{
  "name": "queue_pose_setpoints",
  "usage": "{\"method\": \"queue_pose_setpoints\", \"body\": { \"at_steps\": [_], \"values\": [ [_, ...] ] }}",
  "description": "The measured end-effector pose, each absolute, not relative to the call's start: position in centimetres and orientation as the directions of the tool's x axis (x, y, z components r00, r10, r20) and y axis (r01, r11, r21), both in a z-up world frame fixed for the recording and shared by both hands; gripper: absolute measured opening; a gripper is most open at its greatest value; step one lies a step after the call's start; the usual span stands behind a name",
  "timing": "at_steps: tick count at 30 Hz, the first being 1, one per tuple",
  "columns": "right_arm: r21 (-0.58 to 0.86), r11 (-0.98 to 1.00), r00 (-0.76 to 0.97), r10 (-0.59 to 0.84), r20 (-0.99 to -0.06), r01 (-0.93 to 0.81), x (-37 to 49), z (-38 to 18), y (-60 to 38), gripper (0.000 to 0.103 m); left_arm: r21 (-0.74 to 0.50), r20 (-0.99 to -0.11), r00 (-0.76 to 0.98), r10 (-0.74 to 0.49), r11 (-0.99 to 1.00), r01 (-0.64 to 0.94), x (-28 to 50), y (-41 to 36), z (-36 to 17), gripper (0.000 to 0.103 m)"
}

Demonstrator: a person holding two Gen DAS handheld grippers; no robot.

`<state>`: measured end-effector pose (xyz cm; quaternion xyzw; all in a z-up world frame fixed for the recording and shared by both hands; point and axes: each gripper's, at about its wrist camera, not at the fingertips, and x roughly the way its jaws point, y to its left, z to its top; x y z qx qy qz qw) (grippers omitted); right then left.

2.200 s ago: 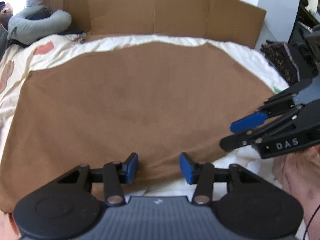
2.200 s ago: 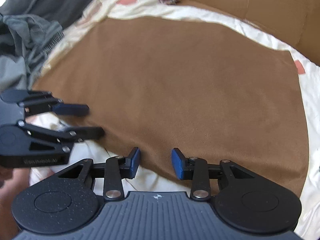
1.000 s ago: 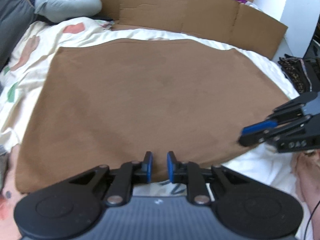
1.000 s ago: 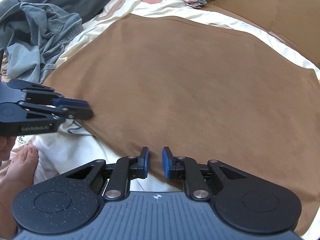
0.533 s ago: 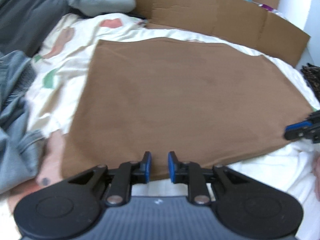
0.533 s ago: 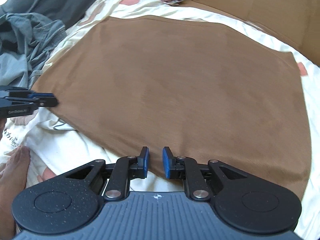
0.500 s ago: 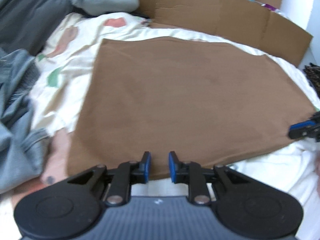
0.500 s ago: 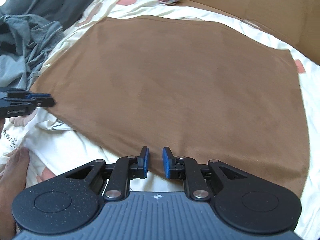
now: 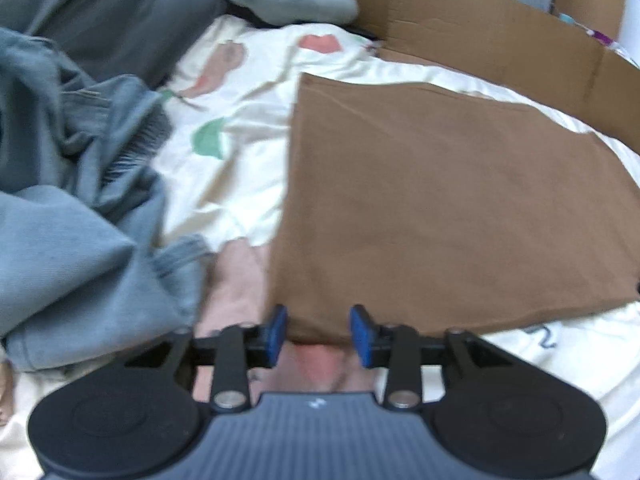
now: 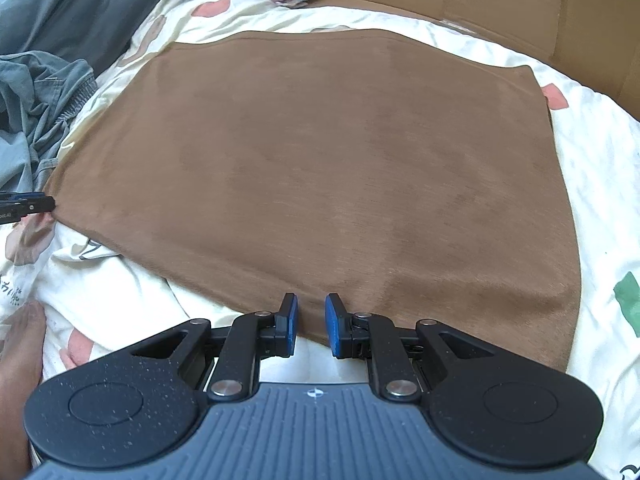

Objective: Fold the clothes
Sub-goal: 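Press the folded brown shirt flat with both open grippers, then lower the left gripper onto a corner of the folded shirt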

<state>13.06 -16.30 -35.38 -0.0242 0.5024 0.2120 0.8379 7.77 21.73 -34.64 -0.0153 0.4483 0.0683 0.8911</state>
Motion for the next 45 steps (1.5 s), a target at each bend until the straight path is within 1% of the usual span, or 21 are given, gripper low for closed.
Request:
{"method": "queue_pose_setpoints", "body": {
  "at_steps": [2, 4, 8, 15, 20, 25, 29, 35, 39, 45],
  "values": [
    [0.175, 0.912, 0.405, 0.329, -0.853, -0.372, 13.1, -35.4, -16.5, 0.021, 0.034, -0.804, 0.581, 0.124, 0.986, -0.164, 7.9, 22.5, -34.7, 0.039],
    [0.171, 0.913, 0.406, 0.325, -0.854, -0.370, 13.1, -35.4, -16.7, 0.021, 0.016, -0.808, 0.577, 0.121, 0.983, -0.184, 7.8, 23.2, -34.7, 0.042],
    [0.162, 0.921, 0.410, 0.309, -0.858, -0.354, 13.2, -35.4, -16.9, 0.021, -0.019, -0.810, 0.577, 0.102, 0.979, -0.201, 7.5, 23.7, -34.3, 0.041],
    [0.148, 0.930, 0.418, 0.288, -0.862, -0.335, 13.2, -35.5, -17.4, 0.021, -0.095, -0.822, 0.564, 0.082, 0.956, -0.278, 6.3, 25.0, -33.9, 0.041],
    [0.154, 0.939, 0.421, 0.280, -0.863, -0.308, 13.2, -35.4, -18.1, 0.021, -0.195, -0.821, 0.570, 0.031, 0.924, -0.329, 6.1, 25.8, -33.9, 0.042],
    [0.153, 0.946, 0.428, 0.268, -0.863, -0.285, 13.1, -35.3, -18.8, 0.021, -0.274, -0.814, 0.581, -0.024, 0.897, -0.346, 6.6, 25.9, -34.4, 0.042],
    [0.150, 0.949, 0.423, 0.261, -0.868, -0.277, 13.0, -35.4, -19.0, 0.021, -0.323, -0.810, 0.584, -0.054, 0.873, -0.367, 6.9, 26.1, -35.2, 0.046],
    [0.137, 0.951, 0.421, 0.249, -0.872, -0.277, 13.0, -35.5, -18.7, 0.021, -0.486, -0.794, 0.589, -0.151, 0.740, -0.465, 6.6, 28.8, -37.2, 0.046],
    [0.133, 0.952, 0.425, 0.246, -0.871, -0.277, 12.7, -35.6, -18.6, 0.022, -0.537, -0.771, 0.610, -0.181, 0.701, -0.470, 6.4, 29.5, -37.5, 0.046],
    [0.127, 0.954, 0.428, 0.237, -0.872, -0.270, 12.8, -35.5, -18.4, 0.022, -0.636, -0.727, 0.647, -0.230, 0.581, -0.508, 6.0, 30.9, -38.0, 0.046]
  ]
}}
